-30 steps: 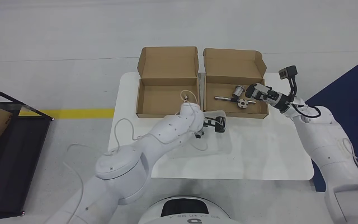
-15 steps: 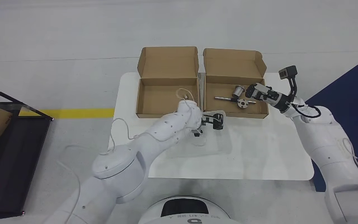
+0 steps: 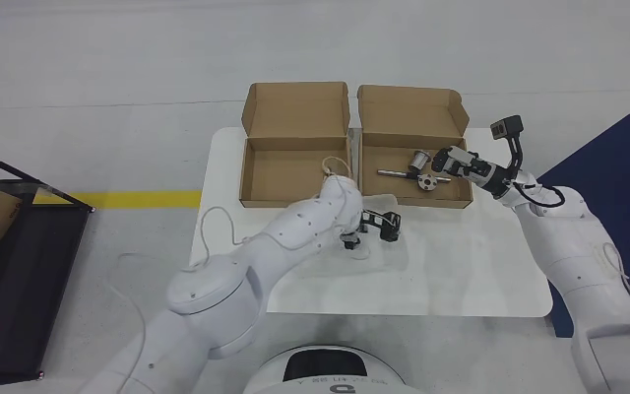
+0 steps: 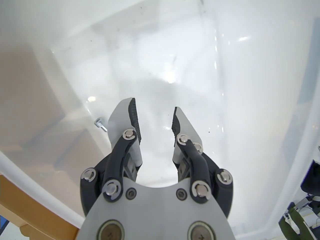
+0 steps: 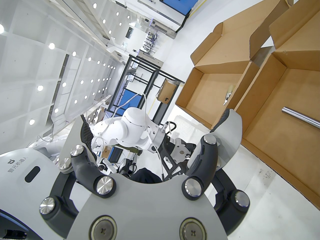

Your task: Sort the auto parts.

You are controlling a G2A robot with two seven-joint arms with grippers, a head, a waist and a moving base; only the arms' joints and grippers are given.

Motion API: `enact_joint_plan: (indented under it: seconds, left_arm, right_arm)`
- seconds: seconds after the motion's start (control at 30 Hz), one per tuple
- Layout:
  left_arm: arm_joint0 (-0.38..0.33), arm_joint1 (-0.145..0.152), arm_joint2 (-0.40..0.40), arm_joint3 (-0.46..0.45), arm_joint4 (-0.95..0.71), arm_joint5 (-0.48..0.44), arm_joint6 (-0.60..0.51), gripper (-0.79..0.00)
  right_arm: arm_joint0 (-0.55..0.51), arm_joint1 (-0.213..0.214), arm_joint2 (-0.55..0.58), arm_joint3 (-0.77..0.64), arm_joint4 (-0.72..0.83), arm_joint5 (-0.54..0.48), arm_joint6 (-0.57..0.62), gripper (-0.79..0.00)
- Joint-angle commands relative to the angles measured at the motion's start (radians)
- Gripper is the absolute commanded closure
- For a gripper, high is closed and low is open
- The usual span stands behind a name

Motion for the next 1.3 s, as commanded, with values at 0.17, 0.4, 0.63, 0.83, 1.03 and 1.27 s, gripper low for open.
enact_joint_plan:
  seconds: [0.17, 0.4, 0.63, 0.83, 1.03, 1.27]
  left_arm:
    - [0.004, 0.006, -0.029, 0.026, -0.002, 0.174, -0.019, -0.326]
    - [0.01, -0.006, -0.033, 0.008, 0.0, 0.206, -0.04, -0.606]
    - [0.014, -0.03, -0.034, 0.034, -0.009, 0.215, -0.084, -0.453]
    - [0.001, -0.046, -0.051, 0.079, -0.045, 0.2, -0.108, -0.446]
    - [-0.006, -0.067, -0.052, 0.106, -0.052, 0.216, -0.136, -0.36]
    - [-0.016, -0.092, -0.054, 0.138, -0.067, 0.172, -0.169, -0.354]
  right_arm:
    - [0.0, 0.0, 0.0, 0.0, 0.0, 0.0, 0.0, -0.785]
    - [0.0, 0.0, 0.0, 0.0, 0.0, 0.0, 0.0, -0.785]
    - [0.0, 0.0, 0.0, 0.0, 0.0, 0.0, 0.0, -0.785]
    - [0.0, 0.0, 0.0, 0.0, 0.0, 0.0, 0.0, -0.785]
    - [0.0, 0.0, 0.0, 0.0, 0.0, 0.0, 0.0, -0.785]
    - [0.0, 0.0, 0.0, 0.0, 0.0, 0.0, 0.0, -0.785]
